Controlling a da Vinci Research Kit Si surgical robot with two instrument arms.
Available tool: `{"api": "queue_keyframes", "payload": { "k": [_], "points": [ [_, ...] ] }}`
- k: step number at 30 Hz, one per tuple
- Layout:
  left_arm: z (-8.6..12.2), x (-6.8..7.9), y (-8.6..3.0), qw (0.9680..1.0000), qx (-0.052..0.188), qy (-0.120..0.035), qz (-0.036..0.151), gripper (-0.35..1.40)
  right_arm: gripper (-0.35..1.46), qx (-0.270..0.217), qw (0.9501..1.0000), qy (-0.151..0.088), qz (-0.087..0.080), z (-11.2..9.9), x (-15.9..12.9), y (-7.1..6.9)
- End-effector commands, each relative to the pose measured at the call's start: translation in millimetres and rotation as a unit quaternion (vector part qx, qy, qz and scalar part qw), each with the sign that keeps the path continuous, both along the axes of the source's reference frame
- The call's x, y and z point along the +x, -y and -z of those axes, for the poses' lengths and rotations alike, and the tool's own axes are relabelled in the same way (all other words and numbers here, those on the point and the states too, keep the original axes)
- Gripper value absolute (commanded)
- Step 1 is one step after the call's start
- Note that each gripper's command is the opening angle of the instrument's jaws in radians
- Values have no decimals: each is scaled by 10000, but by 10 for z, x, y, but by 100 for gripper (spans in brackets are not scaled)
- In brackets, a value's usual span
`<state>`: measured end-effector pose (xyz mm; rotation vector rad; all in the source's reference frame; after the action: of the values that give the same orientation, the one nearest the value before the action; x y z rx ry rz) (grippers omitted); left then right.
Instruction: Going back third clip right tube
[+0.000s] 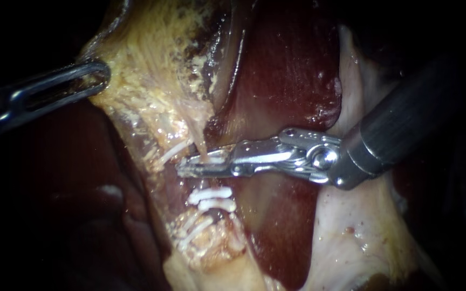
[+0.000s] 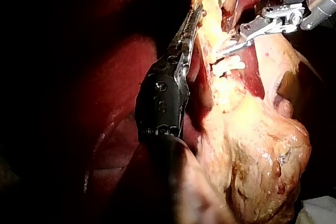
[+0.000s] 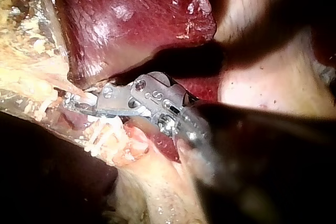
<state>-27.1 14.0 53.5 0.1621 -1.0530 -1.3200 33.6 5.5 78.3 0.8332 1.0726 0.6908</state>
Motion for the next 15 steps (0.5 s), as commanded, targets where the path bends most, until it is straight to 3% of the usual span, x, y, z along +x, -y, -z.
{"api": "queue_keyframes", "payload": {
  "k": [1,4,8,10,13,15],
  "points": [
    [0,0,0,10000,0,1,-1,-35,-35,-3,10000,-3,1,0,-1,0],
    [0,0,0,10000,0,1,-1,-35,-32,-3,10000,-7,8,0,-3,0],
    [0,0,0,10000,0,2,-1,-35,33,-3,10000,3,20,1,-5,1],
    [0,0,0,10000,0,2,-1,-35,48,-305,9995,-28,45,1,-5,0],
    [0,0,0,10000,0,2,-1,-35,60,-655,9978,-15,-79,1,-6,-1],
    [0,0,0,10000,0,2,-1,-35,60,-760,9971,-79,-66,1,-10,-1]
  ]
}}
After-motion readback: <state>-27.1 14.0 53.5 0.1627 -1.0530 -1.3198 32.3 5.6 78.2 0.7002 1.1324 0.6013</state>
